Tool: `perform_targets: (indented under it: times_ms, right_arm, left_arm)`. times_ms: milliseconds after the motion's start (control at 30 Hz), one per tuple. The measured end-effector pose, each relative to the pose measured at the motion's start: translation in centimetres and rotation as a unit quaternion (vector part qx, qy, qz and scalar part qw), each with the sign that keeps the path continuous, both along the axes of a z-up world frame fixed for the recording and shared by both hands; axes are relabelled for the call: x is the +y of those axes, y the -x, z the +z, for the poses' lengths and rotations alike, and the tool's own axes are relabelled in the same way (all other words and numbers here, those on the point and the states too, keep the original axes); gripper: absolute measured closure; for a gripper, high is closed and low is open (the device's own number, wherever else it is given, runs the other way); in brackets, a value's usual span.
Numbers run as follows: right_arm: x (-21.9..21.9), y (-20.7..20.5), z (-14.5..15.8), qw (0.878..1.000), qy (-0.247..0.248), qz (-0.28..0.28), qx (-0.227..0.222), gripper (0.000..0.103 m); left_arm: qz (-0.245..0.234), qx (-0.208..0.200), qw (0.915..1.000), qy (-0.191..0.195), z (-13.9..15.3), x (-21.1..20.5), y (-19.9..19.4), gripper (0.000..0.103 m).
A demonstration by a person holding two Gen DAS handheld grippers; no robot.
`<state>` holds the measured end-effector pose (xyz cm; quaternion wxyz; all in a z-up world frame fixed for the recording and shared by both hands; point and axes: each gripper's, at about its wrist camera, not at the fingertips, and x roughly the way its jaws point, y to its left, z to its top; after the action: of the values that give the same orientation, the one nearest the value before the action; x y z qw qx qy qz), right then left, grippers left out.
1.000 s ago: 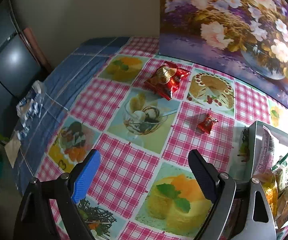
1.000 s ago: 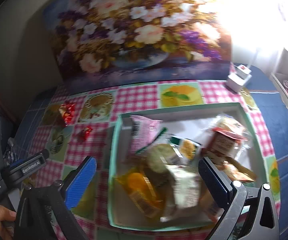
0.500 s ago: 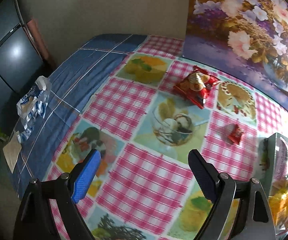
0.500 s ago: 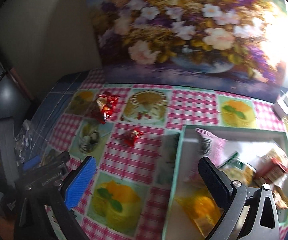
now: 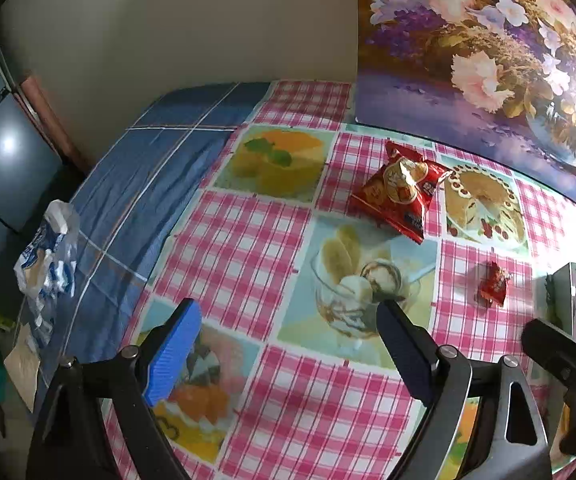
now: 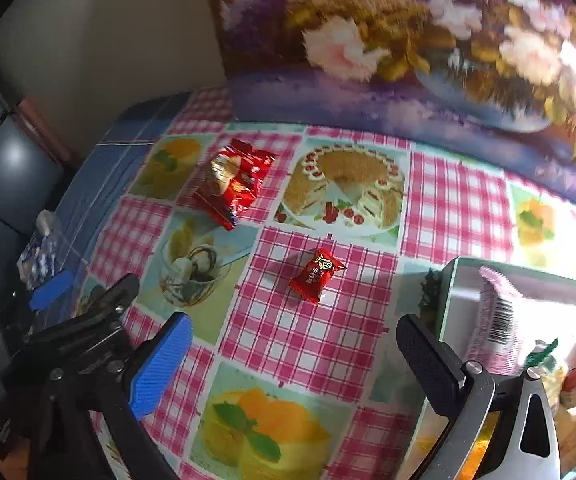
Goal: Organize snacks
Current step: 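Move both tools back from the tray toward the remaining snacks, then lower the right tool to the small red candy while the left tool reaches the red snack bag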
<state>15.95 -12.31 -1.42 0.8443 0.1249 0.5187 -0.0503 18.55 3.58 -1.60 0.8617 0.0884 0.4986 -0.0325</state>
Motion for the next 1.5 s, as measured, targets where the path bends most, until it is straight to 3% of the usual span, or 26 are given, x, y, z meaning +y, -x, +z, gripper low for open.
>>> perform_targets:
  times_ms: [100,267,767,900,1000,1233,1500]
  right_arm:
    - [-0.8,-1.0,-1.2,0.999,-0.021,-0.018,0.021,0.000]
    - [-1.8,-2.2,-3.0,0.997,-0.014,-0.048,0.051,0.000]
    - [-1.3,-4.3,-5.3,0.995,0.020,-0.060,0.083,0.003]
    - [-1.5,-4.6,-5.7,0.994,0.015,-0.067,0.087,0.019]
    - [-1.7,-5.0,-6.0,0.993,0.007,-0.070,0.089,0.023]
    - [-2.3,-5.0,-5.7,0.993,-0.003,-0.078,0.090,0.047]
    - [-2.6,-5.2,-5.8,0.993,-0.008,-0.081,0.084,0.059]
  left_arm:
    - [-0.005,0.016,0.9997,0.020,-0.4,0.3,-1.1,0.013]
    - [-0.003,0.035,0.9988,0.035,-1.4,0.8,-3.1,0.013]
    - [-0.028,0.068,0.9966,0.036,-3.8,0.2,-5.1,0.013]
    - [-0.029,0.066,0.9970,0.028,-3.7,0.5,-5.3,0.013]
    - [-0.031,0.062,0.9973,0.025,-3.4,0.5,-5.6,0.013]
    - [-0.041,0.058,0.9972,0.024,-2.8,-0.3,-5.9,0.013]
    - [-0.057,0.057,0.9958,0.043,-1.9,-1.6,-6.7,0.013]
